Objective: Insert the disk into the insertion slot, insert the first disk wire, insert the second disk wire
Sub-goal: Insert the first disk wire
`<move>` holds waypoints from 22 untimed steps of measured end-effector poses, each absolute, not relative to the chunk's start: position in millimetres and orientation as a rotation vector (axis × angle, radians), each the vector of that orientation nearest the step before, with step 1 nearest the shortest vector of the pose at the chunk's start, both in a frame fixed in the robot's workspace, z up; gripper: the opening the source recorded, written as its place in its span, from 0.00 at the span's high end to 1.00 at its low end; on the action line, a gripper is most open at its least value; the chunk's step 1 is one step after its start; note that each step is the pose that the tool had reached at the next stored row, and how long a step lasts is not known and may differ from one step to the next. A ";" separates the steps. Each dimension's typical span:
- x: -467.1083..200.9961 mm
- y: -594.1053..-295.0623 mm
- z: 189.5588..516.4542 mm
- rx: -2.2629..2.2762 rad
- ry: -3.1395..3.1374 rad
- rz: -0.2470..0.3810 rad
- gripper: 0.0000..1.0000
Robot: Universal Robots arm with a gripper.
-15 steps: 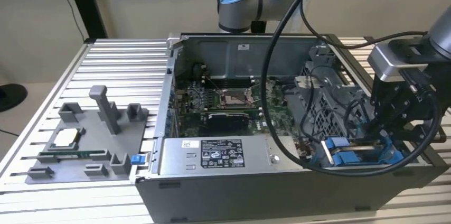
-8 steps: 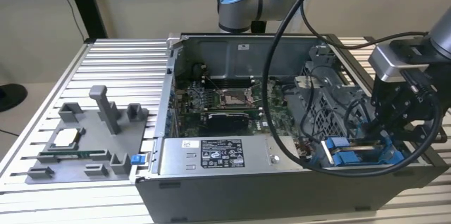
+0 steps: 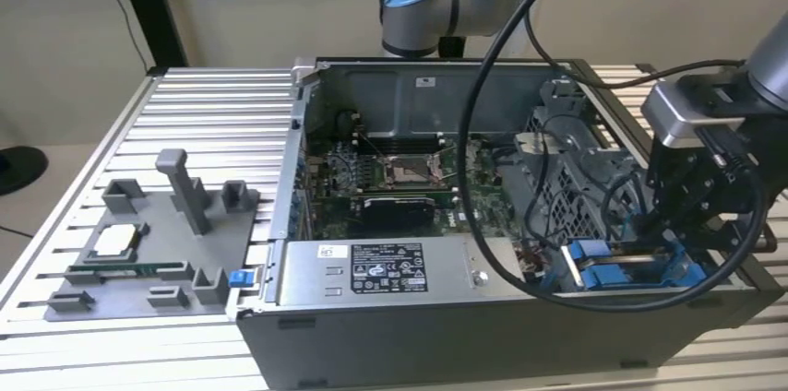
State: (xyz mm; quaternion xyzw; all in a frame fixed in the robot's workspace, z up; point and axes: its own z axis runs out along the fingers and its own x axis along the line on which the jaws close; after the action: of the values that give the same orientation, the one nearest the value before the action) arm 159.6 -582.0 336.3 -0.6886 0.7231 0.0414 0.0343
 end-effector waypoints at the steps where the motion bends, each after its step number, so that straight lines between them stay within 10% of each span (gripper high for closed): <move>1: 159.6 -582.1 334.8 -2.118 2.224 0.126 1.00; 22: 160.9 -581.8 383.7 -2.117 2.224 0.128 1.00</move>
State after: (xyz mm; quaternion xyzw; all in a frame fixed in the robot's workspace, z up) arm 160.9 -581.8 383.7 -0.6886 0.7232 0.0415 0.0341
